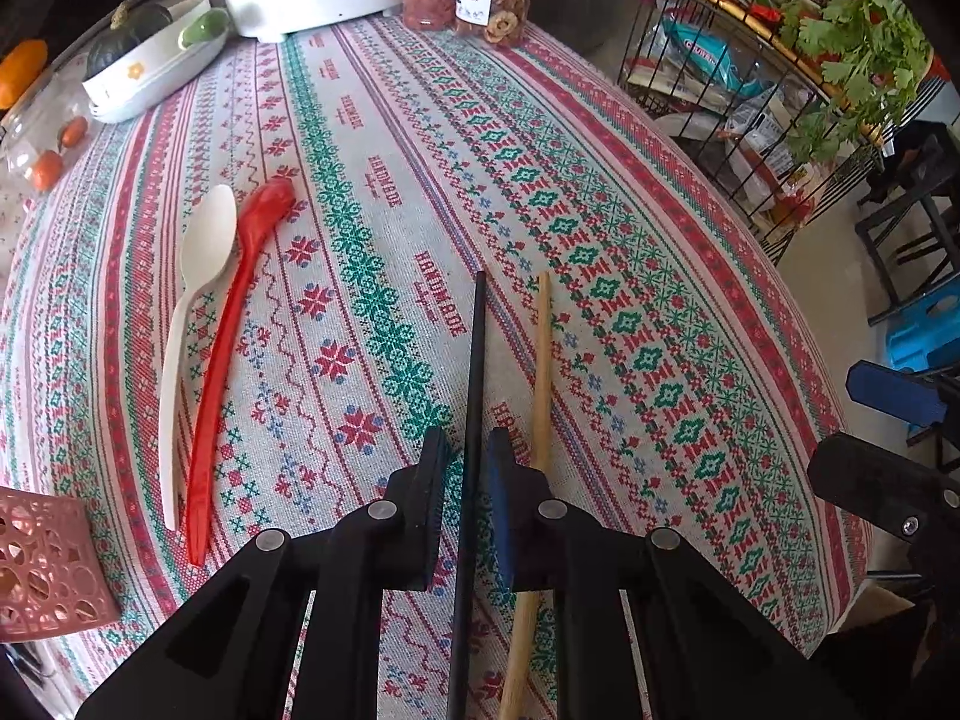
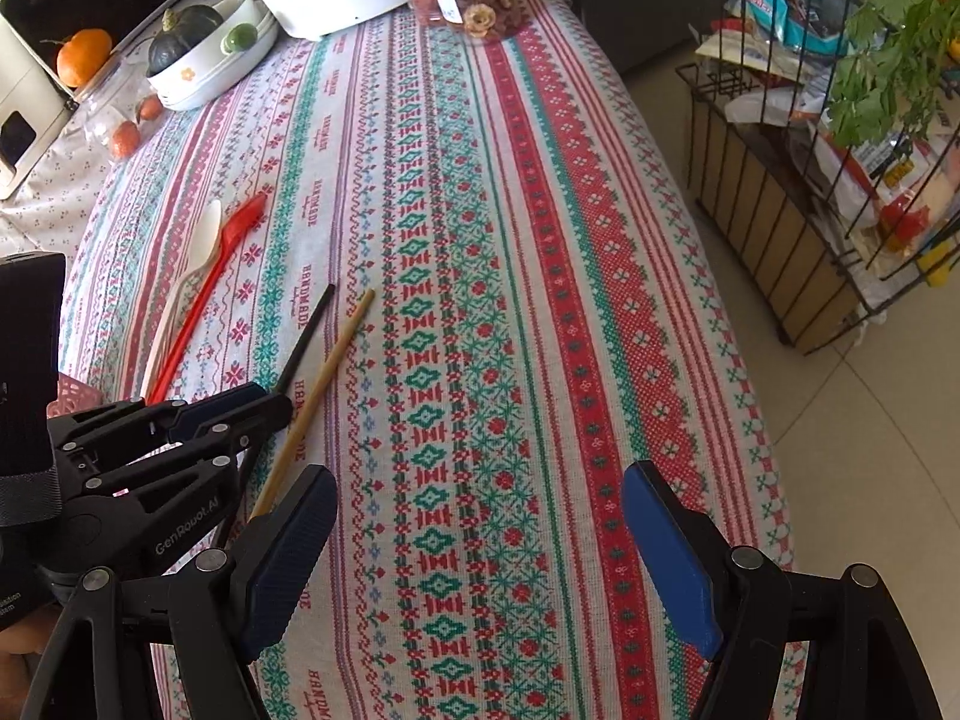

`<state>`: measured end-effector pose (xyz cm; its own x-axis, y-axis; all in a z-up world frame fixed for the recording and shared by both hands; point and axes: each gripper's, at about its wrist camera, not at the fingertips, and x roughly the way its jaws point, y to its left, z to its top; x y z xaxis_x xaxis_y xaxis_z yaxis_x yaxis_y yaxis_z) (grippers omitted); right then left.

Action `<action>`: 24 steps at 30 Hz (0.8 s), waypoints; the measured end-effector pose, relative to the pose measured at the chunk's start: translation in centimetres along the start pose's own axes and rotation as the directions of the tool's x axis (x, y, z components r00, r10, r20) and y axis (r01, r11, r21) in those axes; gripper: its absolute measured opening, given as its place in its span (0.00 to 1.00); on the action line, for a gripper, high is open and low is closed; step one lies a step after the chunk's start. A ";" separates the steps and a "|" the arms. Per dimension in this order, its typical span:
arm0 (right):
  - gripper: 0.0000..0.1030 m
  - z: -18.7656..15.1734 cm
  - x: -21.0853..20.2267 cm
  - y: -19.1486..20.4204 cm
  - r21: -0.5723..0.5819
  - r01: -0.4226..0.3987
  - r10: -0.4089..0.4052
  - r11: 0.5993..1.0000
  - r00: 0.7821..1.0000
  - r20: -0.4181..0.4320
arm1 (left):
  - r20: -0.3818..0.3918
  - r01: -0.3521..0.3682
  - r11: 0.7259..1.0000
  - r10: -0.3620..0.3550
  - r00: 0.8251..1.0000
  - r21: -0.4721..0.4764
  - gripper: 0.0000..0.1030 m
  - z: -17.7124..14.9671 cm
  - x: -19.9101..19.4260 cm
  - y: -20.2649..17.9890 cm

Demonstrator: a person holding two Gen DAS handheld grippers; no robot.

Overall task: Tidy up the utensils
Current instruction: 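Grasp the last wooden chopstick with the right gripper while the left holds the black chopstick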

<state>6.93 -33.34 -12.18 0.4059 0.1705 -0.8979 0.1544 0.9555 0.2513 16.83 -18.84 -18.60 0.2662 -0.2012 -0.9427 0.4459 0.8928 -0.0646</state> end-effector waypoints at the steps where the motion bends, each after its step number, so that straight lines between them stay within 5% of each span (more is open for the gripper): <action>1: 0.80 0.0 0.1 0.0 0.003 -0.002 0.002 1.000 1.000 -0.004 | -0.003 -0.019 1.000 0.019 1.000 0.006 0.05 0.0 0.0 -0.1; 12: 0.80 0.1 1.6 2.2 -0.048 0.036 -0.038 0.998 0.999 -0.032 | 0.104 -0.025 0.997 0.017 0.994 0.075 0.05 -5.4 -5.8 0.0; 24: 0.77 0.8 5.2 5.9 -0.068 -0.008 0.003 0.998 0.997 -0.080 | 0.267 0.012 0.993 -0.044 0.963 0.119 0.05 -12.8 -13.6 1.9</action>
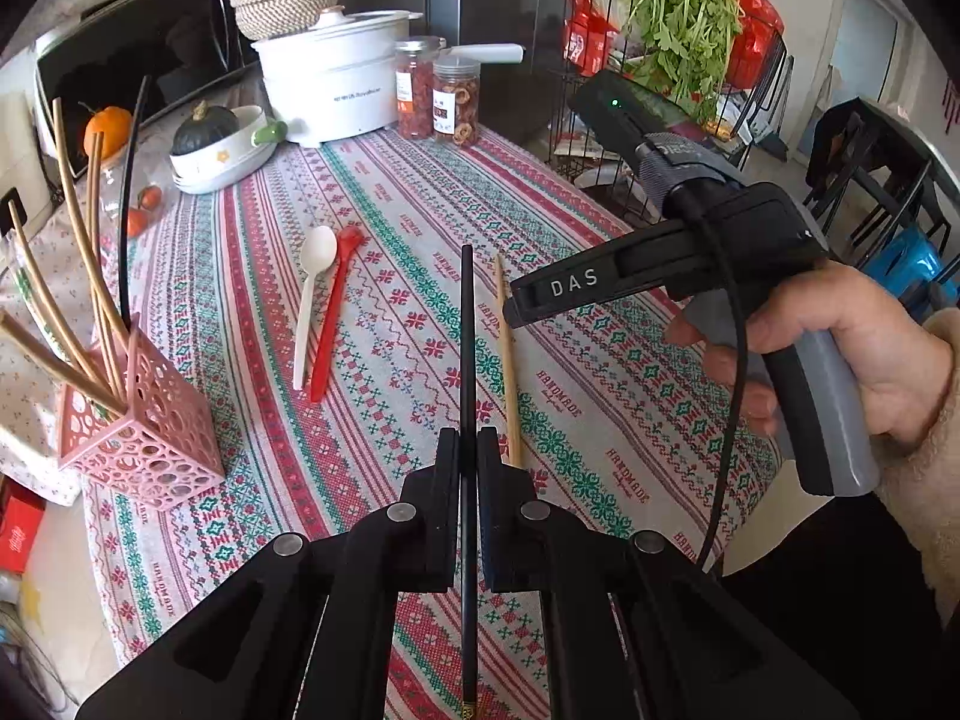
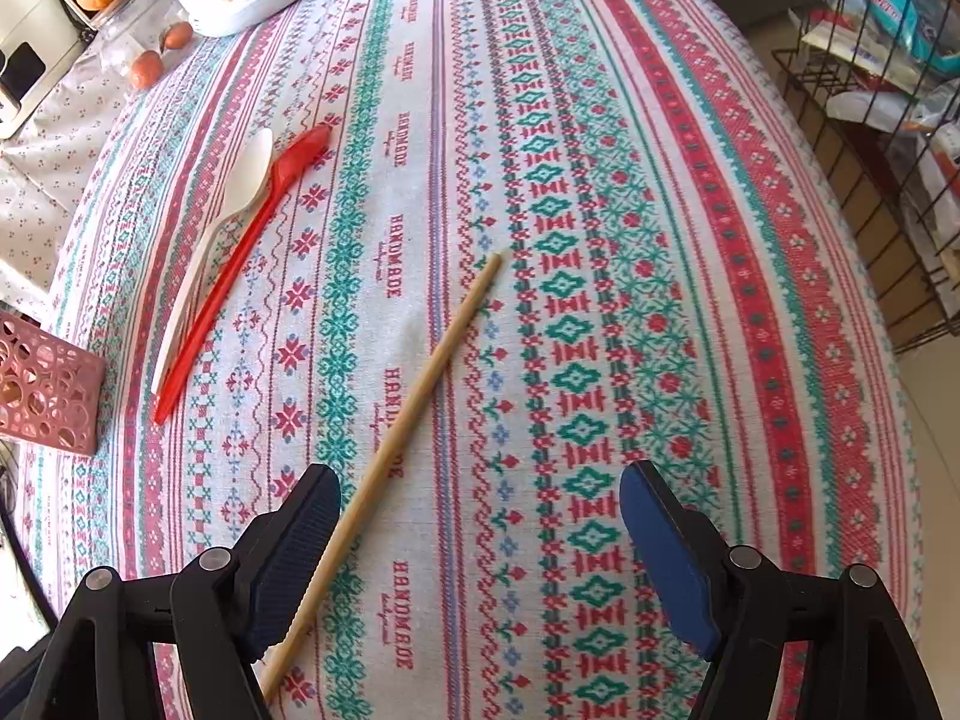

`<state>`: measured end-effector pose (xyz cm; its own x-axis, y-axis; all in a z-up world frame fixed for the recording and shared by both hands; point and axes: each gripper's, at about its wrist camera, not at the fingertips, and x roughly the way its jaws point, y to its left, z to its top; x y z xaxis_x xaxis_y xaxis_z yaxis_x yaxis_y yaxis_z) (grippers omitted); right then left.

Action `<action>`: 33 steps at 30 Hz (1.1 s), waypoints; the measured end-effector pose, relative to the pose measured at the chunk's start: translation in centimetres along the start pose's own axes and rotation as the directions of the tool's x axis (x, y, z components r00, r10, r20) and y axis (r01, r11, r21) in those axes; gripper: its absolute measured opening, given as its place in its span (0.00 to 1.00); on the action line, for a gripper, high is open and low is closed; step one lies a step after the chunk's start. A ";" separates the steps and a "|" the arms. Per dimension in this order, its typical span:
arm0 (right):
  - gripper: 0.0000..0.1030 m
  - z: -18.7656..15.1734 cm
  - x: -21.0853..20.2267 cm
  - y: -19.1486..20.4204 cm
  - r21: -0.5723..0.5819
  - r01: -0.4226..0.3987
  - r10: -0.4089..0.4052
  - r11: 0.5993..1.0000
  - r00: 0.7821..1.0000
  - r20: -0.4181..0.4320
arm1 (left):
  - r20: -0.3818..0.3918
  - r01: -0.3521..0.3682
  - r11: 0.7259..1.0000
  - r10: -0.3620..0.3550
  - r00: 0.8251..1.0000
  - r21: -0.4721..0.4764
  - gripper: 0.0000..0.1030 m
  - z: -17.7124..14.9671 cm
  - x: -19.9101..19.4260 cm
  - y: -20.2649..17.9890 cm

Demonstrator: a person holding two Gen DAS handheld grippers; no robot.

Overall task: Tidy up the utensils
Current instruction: 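Grasp the last wooden chopstick with the right gripper while the left holds the black chopstick, then lift both chopsticks upright and carry them over the pink basket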

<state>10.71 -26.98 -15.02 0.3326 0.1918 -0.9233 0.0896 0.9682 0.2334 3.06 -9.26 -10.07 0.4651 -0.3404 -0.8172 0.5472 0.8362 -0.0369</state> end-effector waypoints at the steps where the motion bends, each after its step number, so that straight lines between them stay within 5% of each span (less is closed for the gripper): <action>1: 0.73 0.2 0.4 0.4 -0.001 -0.005 0.005 1.000 1.000 -0.005 | 0.012 0.006 1.000 -0.006 1.000 -0.001 0.05 -0.2 -0.5 0.2; 7: 0.44 0.9 2.7 2.8 -0.037 0.038 -0.039 0.999 0.999 -0.024 | 0.075 0.035 0.999 -0.035 0.997 0.001 0.05 -2.2 -4.2 1.4; 11: 0.16 0.9 3.1 4.1 -0.054 0.101 -0.102 0.993 0.994 -0.024 | 0.102 0.038 0.999 -0.036 0.994 -0.016 0.05 -3.7 -6.1 2.6; 15: 0.12 1.1 3.2 4.3 -0.040 0.109 -0.110 0.993 0.994 -0.019 | 0.123 0.041 0.998 -0.035 0.992 -0.043 0.05 -4.8 -7.6 3.9; 23: 0.06 0.5 0.9 5.4 -0.001 -0.025 0.025 1.000 0.998 0.061 | 0.237 0.011 0.997 0.008 0.971 -0.080 0.05 -5.6 -12.0 6.1; 28: 0.06 -0.4 -3.1 7.3 -0.044 -0.103 0.109 0.994 0.980 0.168 | 0.339 -0.013 0.992 0.056 0.939 -0.126 0.05 -5.0 -15.6 7.8; 33: 0.06 -1.6 -8.3 9.2 -0.122 -0.168 0.198 0.978 0.929 0.312 | 0.452 -0.038 0.982 0.120 0.884 -0.185 0.05 -4.1 -19.2 9.6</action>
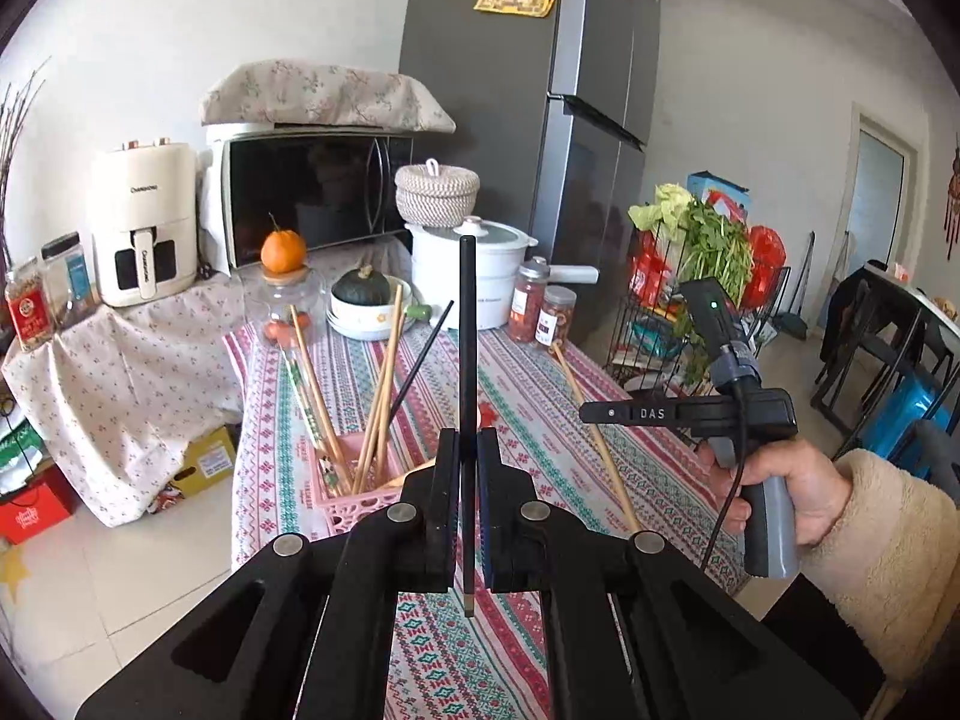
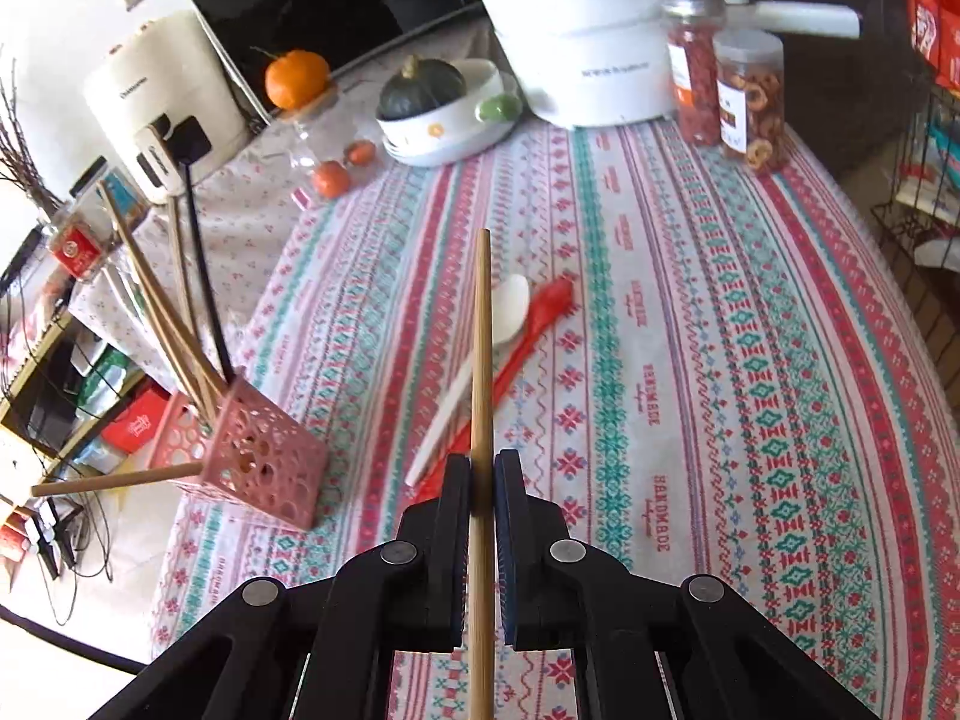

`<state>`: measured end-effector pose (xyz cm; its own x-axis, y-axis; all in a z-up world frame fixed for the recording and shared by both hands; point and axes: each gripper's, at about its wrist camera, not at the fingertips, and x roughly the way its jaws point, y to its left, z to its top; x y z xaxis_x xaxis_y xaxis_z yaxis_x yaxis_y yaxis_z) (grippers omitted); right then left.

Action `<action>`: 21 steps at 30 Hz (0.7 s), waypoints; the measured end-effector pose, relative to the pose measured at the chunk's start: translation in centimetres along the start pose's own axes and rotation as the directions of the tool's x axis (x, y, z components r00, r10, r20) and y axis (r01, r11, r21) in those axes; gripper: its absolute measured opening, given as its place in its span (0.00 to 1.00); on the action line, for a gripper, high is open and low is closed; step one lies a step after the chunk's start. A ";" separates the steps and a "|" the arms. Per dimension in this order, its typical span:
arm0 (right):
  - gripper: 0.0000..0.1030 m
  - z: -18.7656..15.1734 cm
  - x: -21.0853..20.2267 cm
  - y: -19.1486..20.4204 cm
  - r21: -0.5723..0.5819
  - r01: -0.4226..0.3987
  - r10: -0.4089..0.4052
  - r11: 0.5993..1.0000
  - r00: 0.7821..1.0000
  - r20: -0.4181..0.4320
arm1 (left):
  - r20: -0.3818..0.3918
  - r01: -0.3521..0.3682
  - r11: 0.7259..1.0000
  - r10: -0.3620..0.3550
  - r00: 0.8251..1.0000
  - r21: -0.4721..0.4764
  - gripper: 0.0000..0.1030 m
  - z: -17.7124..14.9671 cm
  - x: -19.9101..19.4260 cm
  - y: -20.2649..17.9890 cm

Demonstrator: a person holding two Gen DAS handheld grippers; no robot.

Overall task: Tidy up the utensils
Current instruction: 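Lift both chopsticks upright and carry them over the pink basket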

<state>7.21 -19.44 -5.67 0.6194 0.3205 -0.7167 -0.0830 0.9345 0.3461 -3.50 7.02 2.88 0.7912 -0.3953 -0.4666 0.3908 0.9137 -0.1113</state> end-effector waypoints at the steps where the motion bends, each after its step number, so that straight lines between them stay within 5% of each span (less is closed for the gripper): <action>1: 0.06 0.2 -0.9 0.4 -0.012 -0.012 0.012 1.000 0.999 0.035 | 0.027 -0.012 1.000 0.012 1.000 -0.009 0.05 0.5 -0.5 0.3; 11: 0.06 1.7 -6.2 4.2 -0.123 -0.077 0.113 0.989 0.939 0.323 | 0.225 -0.157 0.987 0.162 0.961 -0.040 0.05 3.0 -1.0 2.2; 21: 0.06 2.1 -6.2 4.8 -0.125 -0.097 0.139 0.987 0.909 0.392 | 0.142 -0.245 0.969 0.246 0.959 -0.024 0.05 3.3 5.1 4.2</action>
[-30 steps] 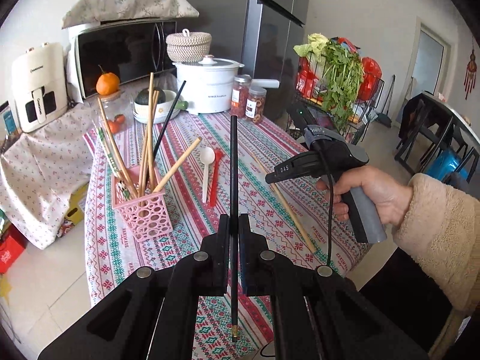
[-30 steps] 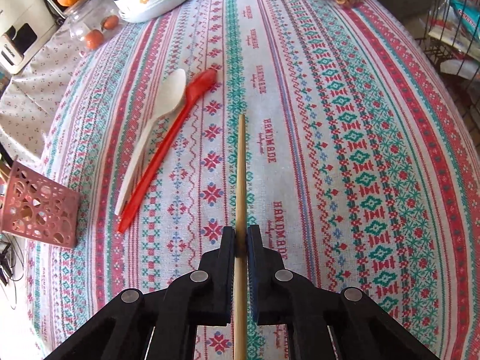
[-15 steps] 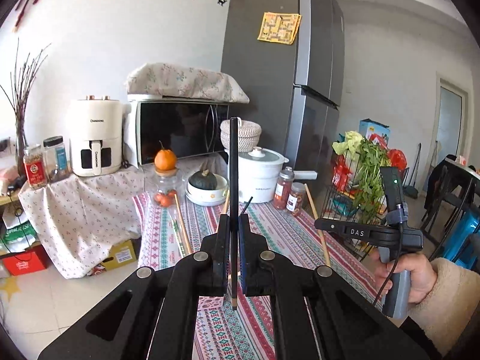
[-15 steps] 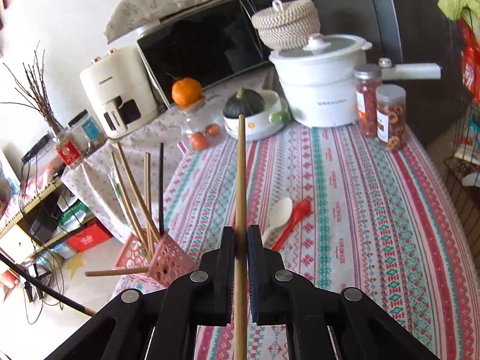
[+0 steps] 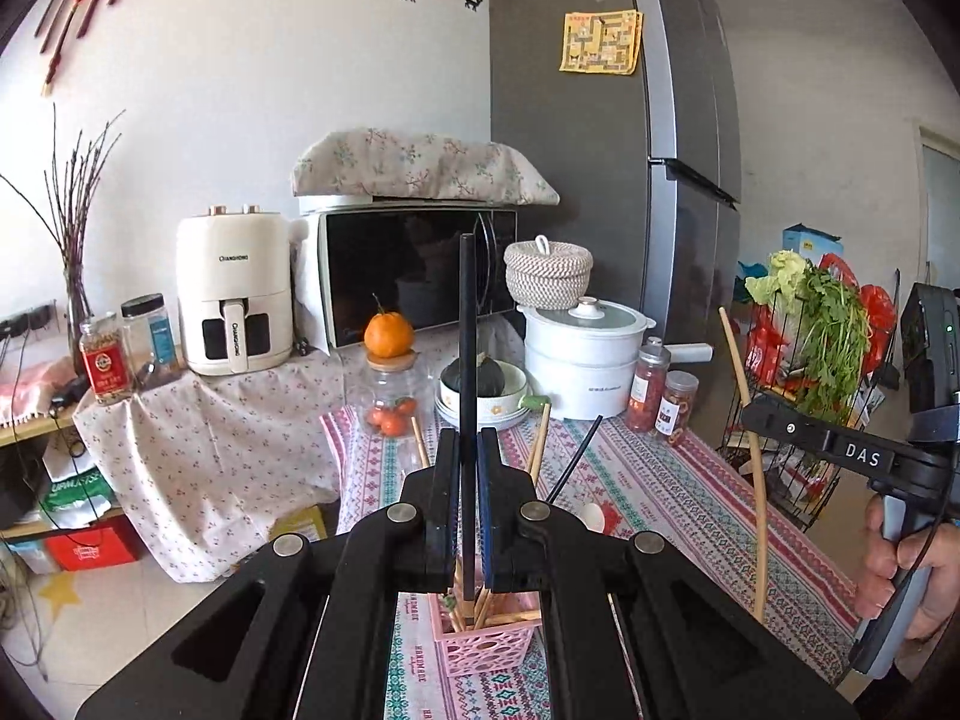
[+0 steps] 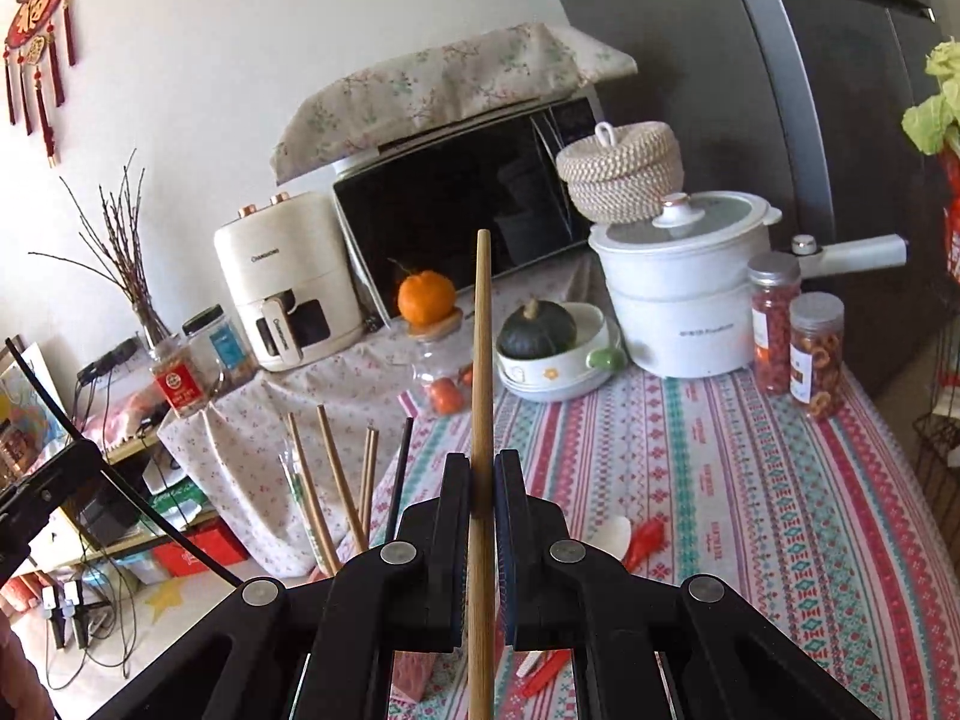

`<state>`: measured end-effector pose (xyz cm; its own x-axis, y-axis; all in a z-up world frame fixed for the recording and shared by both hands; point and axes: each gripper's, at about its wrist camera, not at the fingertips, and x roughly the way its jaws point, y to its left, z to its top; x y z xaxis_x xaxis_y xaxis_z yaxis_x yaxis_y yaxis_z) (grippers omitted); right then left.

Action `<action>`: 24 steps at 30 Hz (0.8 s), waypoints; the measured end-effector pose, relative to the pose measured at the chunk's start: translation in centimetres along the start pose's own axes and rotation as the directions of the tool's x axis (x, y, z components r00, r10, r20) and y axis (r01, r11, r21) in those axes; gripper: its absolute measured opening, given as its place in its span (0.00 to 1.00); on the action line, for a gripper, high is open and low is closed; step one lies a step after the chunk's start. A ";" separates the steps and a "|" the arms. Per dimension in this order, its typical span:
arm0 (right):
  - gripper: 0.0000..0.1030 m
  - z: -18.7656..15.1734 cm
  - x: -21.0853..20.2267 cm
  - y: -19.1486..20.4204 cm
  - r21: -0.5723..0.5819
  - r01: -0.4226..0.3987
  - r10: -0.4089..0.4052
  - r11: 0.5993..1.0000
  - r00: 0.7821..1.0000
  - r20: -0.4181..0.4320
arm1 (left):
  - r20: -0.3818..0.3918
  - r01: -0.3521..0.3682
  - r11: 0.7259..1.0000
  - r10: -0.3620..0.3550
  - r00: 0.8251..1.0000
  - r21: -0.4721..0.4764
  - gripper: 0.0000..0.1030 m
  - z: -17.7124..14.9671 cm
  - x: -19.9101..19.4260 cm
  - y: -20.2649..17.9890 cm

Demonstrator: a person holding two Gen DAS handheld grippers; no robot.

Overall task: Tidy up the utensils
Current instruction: 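Lift both chopsticks upright and carry them over the pink basket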

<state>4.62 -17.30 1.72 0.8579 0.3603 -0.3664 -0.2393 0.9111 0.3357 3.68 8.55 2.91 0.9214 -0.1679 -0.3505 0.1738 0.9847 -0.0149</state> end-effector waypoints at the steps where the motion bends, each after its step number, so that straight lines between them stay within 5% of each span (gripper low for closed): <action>1: 0.06 0.0 0.0 0.1 0.002 -0.003 0.002 1.000 1.000 0.009 | -0.019 -0.005 1.000 0.005 1.000 -0.007 0.05 -0.2 0.8 0.3; 10: 0.06 1.8 1.0 4.0 -0.046 -0.051 0.058 0.998 0.987 0.148 | -0.138 -0.016 0.997 0.005 0.990 -0.076 0.05 -1.9 6.2 2.0; 19: 0.06 2.5 4.4 7.7 -0.106 -0.187 0.208 0.977 0.946 0.247 | -0.183 0.043 0.989 -0.068 0.981 -0.139 0.08 -2.4 6.6 3.5; 24: 0.06 1.4 6.7 7.7 -0.110 -0.222 0.243 0.969 0.937 0.249 | -0.207 0.035 0.990 -0.062 0.976 -0.133 0.18 -2.6 6.1 4.3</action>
<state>9.15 -8.11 3.03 0.8593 0.5095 -0.0452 -0.4725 0.8245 0.3114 9.17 11.84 -1.75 0.8171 -0.2154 -0.5347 0.1578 0.9757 -0.1518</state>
